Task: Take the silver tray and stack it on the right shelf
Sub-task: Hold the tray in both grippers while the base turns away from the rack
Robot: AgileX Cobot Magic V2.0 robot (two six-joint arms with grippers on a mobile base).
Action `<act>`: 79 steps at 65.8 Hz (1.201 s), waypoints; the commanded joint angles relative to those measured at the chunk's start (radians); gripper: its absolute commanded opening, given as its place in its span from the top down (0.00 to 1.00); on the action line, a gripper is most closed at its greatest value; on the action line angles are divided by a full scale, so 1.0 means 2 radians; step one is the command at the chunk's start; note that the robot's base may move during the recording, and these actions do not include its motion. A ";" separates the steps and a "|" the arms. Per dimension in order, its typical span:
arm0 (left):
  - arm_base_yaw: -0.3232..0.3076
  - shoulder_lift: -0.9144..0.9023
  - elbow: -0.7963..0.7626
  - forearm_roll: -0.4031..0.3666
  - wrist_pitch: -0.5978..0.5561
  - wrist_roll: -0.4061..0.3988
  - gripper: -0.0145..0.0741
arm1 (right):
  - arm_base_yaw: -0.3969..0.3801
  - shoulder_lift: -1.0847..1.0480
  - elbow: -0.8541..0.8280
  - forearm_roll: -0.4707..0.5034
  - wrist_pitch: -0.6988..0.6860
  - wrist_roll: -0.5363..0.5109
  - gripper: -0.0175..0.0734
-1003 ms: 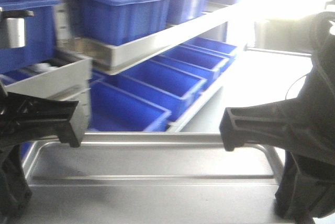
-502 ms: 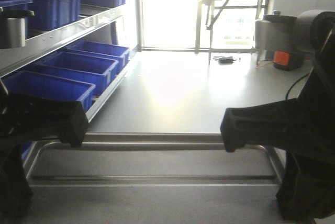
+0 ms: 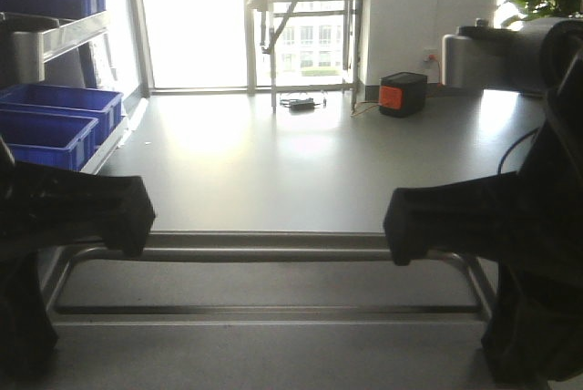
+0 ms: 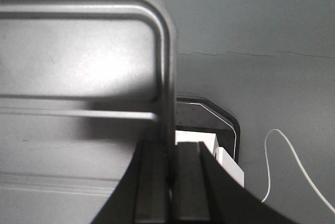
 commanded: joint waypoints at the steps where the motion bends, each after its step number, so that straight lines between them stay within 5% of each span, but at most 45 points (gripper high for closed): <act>1: -0.004 -0.014 -0.007 0.013 0.023 0.013 0.95 | -0.002 -0.014 -0.011 -0.027 0.005 -0.005 0.74; 79: -0.004 -0.014 -0.007 0.013 0.023 0.013 0.95 | -0.002 -0.014 -0.011 -0.027 0.005 -0.005 0.74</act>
